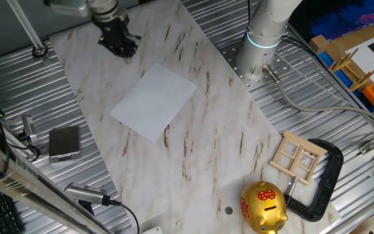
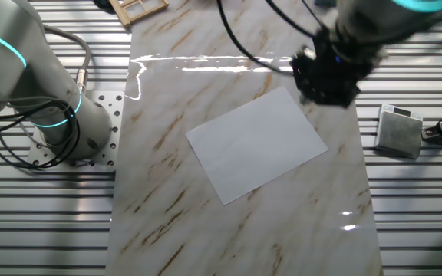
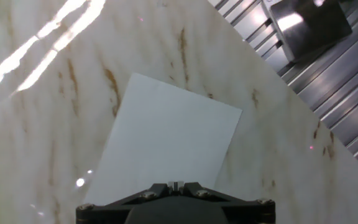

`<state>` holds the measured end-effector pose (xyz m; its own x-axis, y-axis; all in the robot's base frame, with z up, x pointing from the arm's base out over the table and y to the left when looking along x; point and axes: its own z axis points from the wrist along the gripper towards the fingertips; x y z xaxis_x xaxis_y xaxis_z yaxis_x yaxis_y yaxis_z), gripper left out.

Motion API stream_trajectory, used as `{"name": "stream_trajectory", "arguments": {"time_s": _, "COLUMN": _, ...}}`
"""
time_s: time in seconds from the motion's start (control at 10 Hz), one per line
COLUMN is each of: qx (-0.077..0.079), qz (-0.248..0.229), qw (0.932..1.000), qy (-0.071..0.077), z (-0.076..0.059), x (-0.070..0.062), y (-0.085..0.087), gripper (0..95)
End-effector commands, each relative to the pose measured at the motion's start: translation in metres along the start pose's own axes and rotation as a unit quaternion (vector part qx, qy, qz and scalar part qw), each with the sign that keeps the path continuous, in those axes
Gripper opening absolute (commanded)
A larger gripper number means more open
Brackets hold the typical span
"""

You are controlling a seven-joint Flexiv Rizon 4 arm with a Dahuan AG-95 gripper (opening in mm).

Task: Flip over and spread out the paper that is laid flat on the table

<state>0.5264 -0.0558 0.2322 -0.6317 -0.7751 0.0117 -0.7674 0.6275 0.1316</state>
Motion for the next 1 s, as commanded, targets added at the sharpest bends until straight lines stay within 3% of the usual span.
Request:
{"name": "stream_trajectory", "arguments": {"time_s": 0.1, "qx": -0.002, "qz": -0.023, "qw": 0.9997, "qy": -0.002, "z": 0.018, "x": 0.0034, "y": -0.0219, "gripper": 0.0}}
{"name": "stream_trajectory", "arguments": {"time_s": 0.4, "qx": 0.0, "qz": -0.026, "qw": 0.9997, "qy": 0.001, "z": 0.0262, "x": 0.0049, "y": -0.0292, "gripper": 0.0}}
{"name": "stream_trajectory", "arguments": {"time_s": 0.6, "qx": -0.001, "qz": 0.008, "qw": 1.0, "qy": 0.003, "z": 0.0262, "x": 0.0049, "y": -0.0292, "gripper": 0.0}}
{"name": "stream_trajectory", "arguments": {"time_s": 0.7, "qx": -0.005, "qz": 0.018, "qw": 0.9998, "qy": 0.009, "z": 0.0262, "x": 0.0049, "y": -0.0292, "gripper": 0.0}}
{"name": "stream_trajectory", "arguments": {"time_s": 0.8, "qx": 0.001, "qz": 0.029, "qw": 0.9993, "qy": 0.026, "z": 0.0262, "x": 0.0049, "y": -0.0292, "gripper": 0.0}}
{"name": "stream_trajectory", "arguments": {"time_s": 1.0, "qx": 0.0, "qz": 0.038, "qw": 0.9987, "qy": 0.034, "z": 0.0262, "x": 0.0049, "y": -0.0292, "gripper": 0.0}}
